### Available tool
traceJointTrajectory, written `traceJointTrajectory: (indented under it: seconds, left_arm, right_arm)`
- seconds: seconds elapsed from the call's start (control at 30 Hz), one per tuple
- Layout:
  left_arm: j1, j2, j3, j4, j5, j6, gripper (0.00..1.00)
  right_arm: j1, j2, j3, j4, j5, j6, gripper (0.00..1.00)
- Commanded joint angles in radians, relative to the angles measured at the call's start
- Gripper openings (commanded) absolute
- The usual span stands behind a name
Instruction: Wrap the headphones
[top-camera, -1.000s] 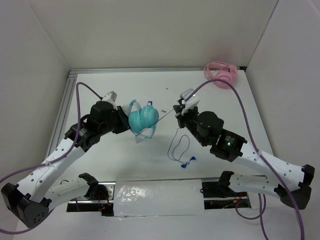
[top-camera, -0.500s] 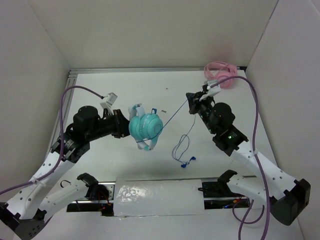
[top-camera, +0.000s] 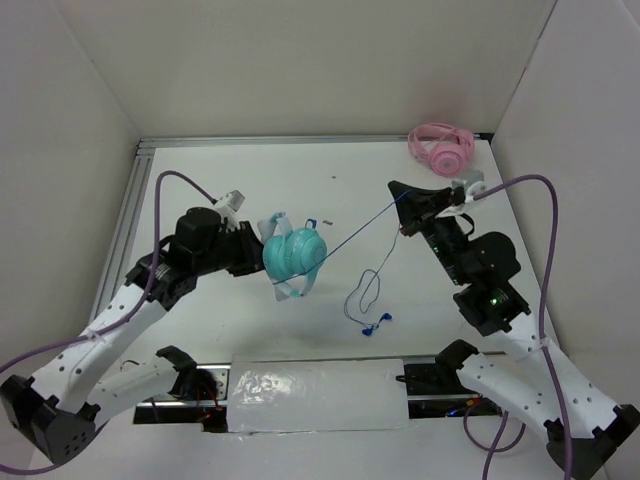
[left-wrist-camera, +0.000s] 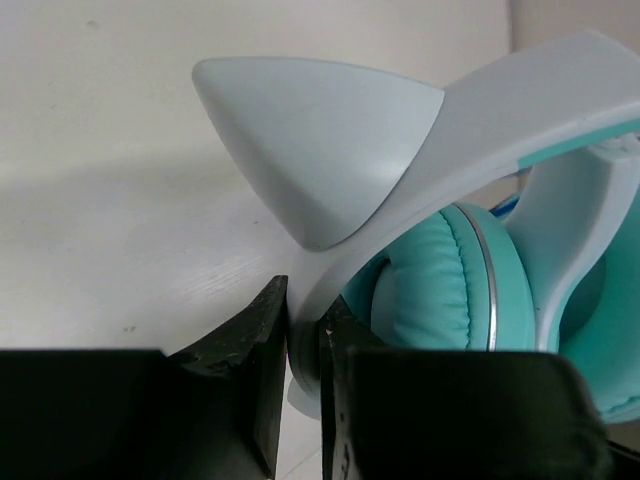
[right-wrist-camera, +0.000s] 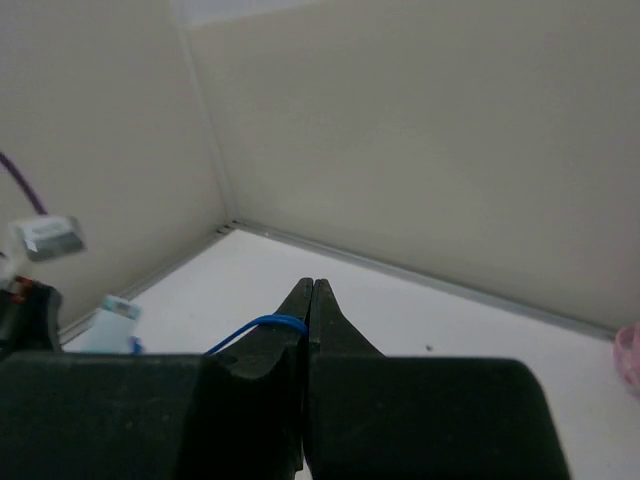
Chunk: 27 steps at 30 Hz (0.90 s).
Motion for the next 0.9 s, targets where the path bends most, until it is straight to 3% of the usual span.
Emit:
traceJointTrajectory:
  seconds: [0.0, 0.2, 0.47, 0.57, 0.73, 0.87]
  left_arm:
    - [-0.015, 0.042, -0.012, 0.024, -0.066, -0.040, 0.00]
    - [-0.066, 0.111, 0.030, -0.058, -0.222, -0.077, 0.00]
    - [-0.117, 0.141, 0.043, -0.098, -0.281, -0.097, 0.00]
    - [-0.118, 0.109, 0.037, -0.080, -0.276, -0.085, 0.00]
    - [-0.120, 0.030, 0.056, -0.039, -0.279, -0.033, 0.00]
    - [-0.118, -0.059, 0.045, 0.050, -0.128, 0.047, 0.00]
  right_arm:
    - [-0.004, 0.005, 0.094, -0.039, -0.088, -0.038, 0.00]
    - [0.004, 0.131, 0.238, -0.070, -0.148, -0.038, 0.00]
    - [0.003, 0.306, 0.390, -0.123, -0.147, -0.066, 0.00]
    - [-0.005, 0.320, 0.363, -0.119, -0.089, -0.052, 0.00]
    - [-0.089, 0.251, 0.182, -0.058, -0.098, 0.057, 0.00]
    - [-0.136, 0.272, 0.102, -0.065, -0.205, 0.089, 0.00]
